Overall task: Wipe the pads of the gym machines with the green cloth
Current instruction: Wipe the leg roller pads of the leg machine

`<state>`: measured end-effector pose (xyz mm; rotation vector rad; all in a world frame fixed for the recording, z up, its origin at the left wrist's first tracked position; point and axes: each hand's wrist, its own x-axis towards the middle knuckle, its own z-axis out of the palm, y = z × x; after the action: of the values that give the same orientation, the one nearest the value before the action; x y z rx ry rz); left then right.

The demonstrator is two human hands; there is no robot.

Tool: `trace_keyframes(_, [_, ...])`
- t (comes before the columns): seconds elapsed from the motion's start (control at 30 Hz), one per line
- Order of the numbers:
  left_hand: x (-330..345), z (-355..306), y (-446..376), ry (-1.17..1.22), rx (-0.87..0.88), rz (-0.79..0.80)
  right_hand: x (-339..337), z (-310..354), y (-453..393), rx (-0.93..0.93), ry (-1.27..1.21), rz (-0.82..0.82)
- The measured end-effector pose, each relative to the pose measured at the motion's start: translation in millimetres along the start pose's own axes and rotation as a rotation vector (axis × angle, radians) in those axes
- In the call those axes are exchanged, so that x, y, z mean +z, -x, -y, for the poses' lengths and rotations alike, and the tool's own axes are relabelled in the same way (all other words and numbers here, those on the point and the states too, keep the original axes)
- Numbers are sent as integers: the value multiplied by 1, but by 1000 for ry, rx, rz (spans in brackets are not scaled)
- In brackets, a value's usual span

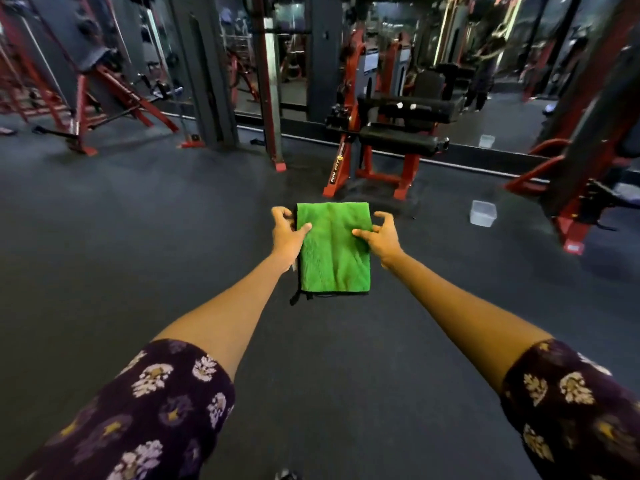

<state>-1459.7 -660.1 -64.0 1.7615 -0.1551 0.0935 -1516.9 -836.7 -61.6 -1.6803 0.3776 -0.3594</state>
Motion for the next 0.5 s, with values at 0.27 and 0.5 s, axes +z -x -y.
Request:
trace_keyframes(0.27, [68,43,-224,-171,121,113,58,-26,-226,-375,475,-32])
trace_keyframes(0.5, [131,41,-406,-429,169,389,65,-21,-399,-324,837,93])
